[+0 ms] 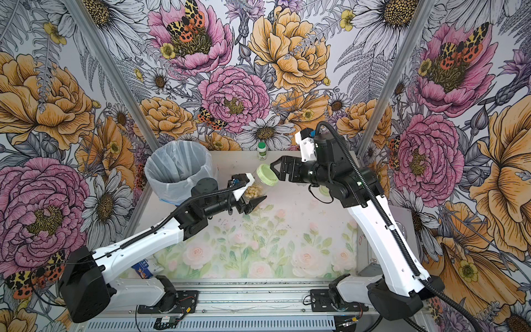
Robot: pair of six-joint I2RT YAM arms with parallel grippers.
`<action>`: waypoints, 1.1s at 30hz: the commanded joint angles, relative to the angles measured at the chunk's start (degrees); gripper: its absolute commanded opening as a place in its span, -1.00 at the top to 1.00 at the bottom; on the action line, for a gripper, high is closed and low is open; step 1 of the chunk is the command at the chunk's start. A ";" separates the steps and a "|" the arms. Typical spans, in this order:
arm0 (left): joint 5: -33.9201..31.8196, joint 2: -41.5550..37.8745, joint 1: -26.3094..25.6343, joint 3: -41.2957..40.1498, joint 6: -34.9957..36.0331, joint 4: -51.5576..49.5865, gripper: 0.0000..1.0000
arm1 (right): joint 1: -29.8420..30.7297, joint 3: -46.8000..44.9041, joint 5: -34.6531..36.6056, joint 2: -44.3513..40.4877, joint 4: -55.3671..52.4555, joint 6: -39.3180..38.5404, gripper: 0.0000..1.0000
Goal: Empty moldy peanuts from jars
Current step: Unscrew the lid from the jar.
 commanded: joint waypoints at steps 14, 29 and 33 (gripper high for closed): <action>-3.38 0.05 -1.09 2.48 1.83 4.64 0.50 | 5.29 2.55 0.76 6.09 3.72 5.91 -0.87; -3.98 -1.09 -1.28 2.49 2.31 4.37 0.51 | 6.37 -0.03 4.66 5.86 3.64 5.02 -0.91; -4.16 -1.21 -1.36 2.50 2.41 4.34 0.51 | 6.42 -0.68 3.54 6.54 3.72 5.16 -0.91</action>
